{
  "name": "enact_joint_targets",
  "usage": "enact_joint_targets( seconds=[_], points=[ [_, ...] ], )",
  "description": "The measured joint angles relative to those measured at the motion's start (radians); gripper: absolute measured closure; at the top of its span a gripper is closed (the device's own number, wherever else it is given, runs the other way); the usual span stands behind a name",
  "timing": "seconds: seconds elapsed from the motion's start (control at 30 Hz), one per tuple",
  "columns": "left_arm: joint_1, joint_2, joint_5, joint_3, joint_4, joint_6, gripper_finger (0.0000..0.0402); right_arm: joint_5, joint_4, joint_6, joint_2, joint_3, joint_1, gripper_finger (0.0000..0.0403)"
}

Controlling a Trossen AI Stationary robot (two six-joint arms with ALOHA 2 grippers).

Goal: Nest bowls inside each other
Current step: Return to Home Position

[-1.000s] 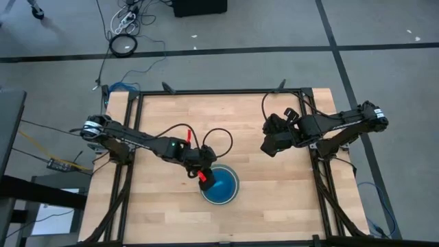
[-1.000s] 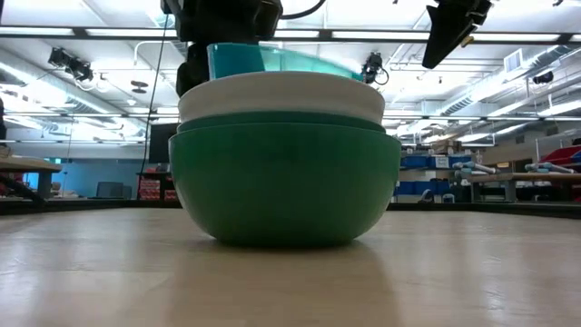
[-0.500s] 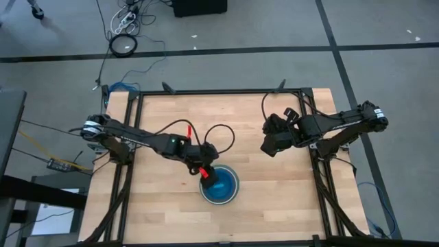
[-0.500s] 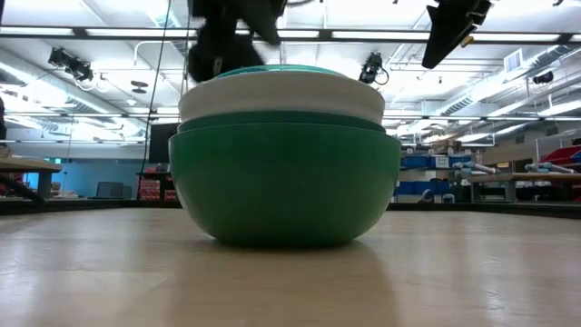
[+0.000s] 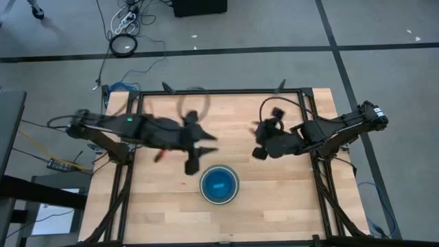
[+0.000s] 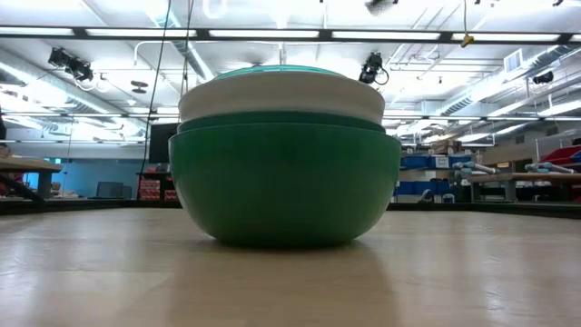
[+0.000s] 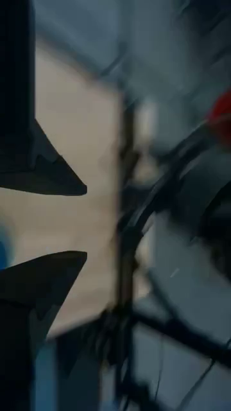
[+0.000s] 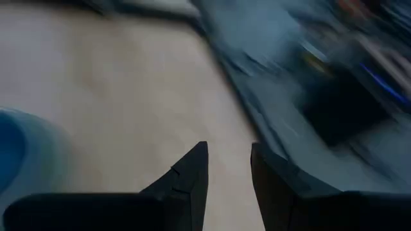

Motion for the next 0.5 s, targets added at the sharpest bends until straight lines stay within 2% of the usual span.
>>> enact_joint_targets(
  seconds=[0.07, 0.13, 0.17, 0.23, 0.3, 0.37, 0.5],
  points=[
    [-0.009, -0.04, -0.097, -0.003, 0.06, 0.113, 0.0241, -0.193, 0.231, -0.185, -0.013, 0.0, -0.005, 0.0298],
    [0.004, -0.078, -0.155, -0.013, 0.136, 0.199, 0.0241, -0.469, 0.436, -0.33, -0.026, 0.0, -0.029, 0.0298],
    [0.019, -0.096, -0.164, -0.022, 0.178, 0.232, 0.0241, -0.599, 0.53, -0.375, -0.032, 0.0, -0.049, 0.0298],
    [0.06, -0.123, -0.17, -0.043, 0.248, 0.275, 0.0241, -0.791, 0.658, -0.411, -0.052, 0.001, -0.1, 0.0298],
    [0.108, -0.149, -0.169, -0.062, 0.27, 0.291, 0.0241, -0.918, 0.683, -0.416, -0.074, 0.028, -0.161, 0.0298],
    [0.156, -0.177, -0.161, -0.084, 0.26, 0.304, 0.0241, -0.998, 0.641, -0.416, -0.102, 0.061, -0.223, 0.0298],
    [0.226, -0.271, -0.156, -0.162, 0.237, 0.305, 0.0241, -1.057, 0.489, -0.417, -0.198, 0.093, -0.309, 0.0298]
  ],
)
